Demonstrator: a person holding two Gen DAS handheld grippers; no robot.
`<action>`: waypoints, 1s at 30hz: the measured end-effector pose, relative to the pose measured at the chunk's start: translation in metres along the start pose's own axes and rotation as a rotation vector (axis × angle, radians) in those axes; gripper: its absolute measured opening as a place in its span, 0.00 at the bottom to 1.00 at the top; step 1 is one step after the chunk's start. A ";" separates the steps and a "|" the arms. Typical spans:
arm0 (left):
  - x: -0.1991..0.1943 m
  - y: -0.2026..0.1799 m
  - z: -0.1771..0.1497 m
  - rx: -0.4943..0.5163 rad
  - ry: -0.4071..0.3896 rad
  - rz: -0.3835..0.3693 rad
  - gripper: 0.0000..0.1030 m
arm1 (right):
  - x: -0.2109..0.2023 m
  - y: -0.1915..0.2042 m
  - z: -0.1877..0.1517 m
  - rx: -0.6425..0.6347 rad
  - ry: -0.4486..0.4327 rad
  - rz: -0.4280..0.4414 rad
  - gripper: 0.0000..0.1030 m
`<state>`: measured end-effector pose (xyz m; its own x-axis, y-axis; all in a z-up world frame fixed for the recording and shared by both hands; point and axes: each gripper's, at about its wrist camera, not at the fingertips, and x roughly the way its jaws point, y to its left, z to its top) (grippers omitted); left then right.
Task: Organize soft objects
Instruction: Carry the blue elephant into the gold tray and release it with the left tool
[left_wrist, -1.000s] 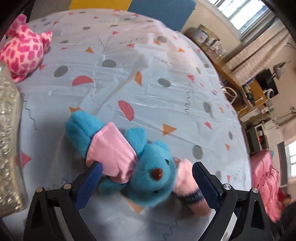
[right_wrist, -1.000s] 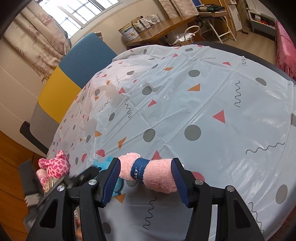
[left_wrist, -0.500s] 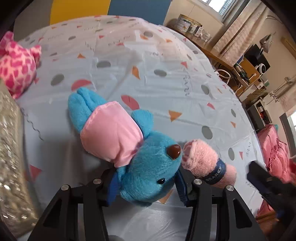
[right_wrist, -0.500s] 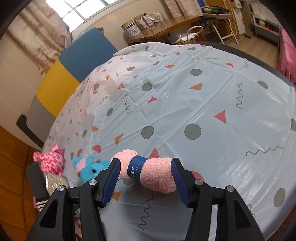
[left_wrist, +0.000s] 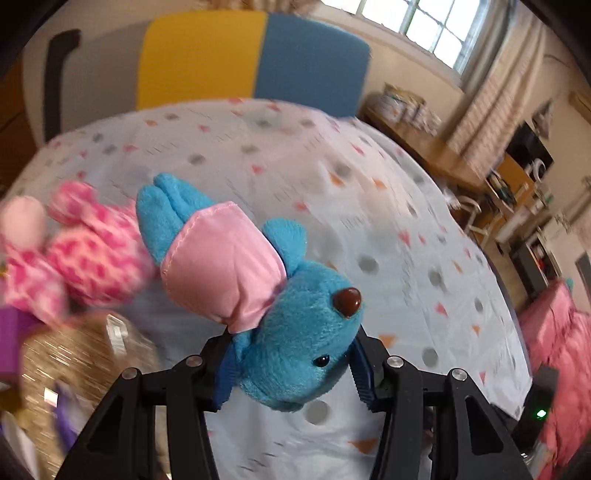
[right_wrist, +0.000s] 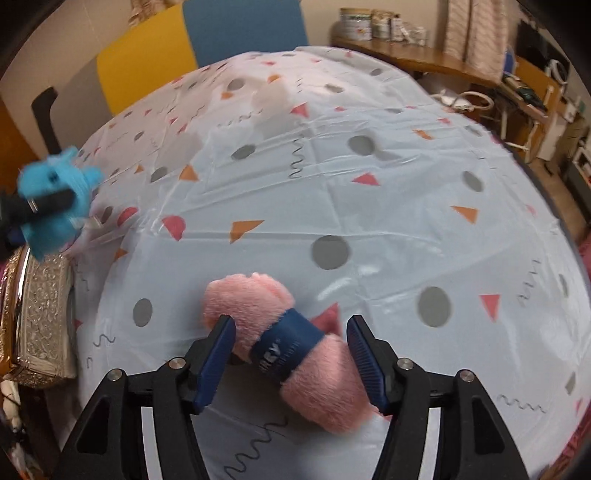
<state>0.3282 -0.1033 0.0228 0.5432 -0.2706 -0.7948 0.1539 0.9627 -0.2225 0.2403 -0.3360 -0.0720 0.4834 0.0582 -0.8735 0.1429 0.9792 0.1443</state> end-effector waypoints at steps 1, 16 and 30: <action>-0.007 0.009 0.006 -0.009 -0.017 0.012 0.51 | 0.002 0.001 0.001 -0.004 0.004 0.006 0.62; -0.107 0.181 0.007 -0.204 -0.161 0.233 0.51 | 0.026 0.032 -0.014 -0.167 0.070 -0.021 0.65; -0.147 0.214 -0.112 -0.200 -0.112 0.207 0.51 | 0.025 0.043 -0.026 -0.257 0.062 -0.045 0.63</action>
<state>0.1888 0.1426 0.0292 0.6350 -0.0564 -0.7705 -0.1293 0.9755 -0.1779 0.2360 -0.2871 -0.0992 0.4262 0.0171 -0.9045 -0.0646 0.9978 -0.0116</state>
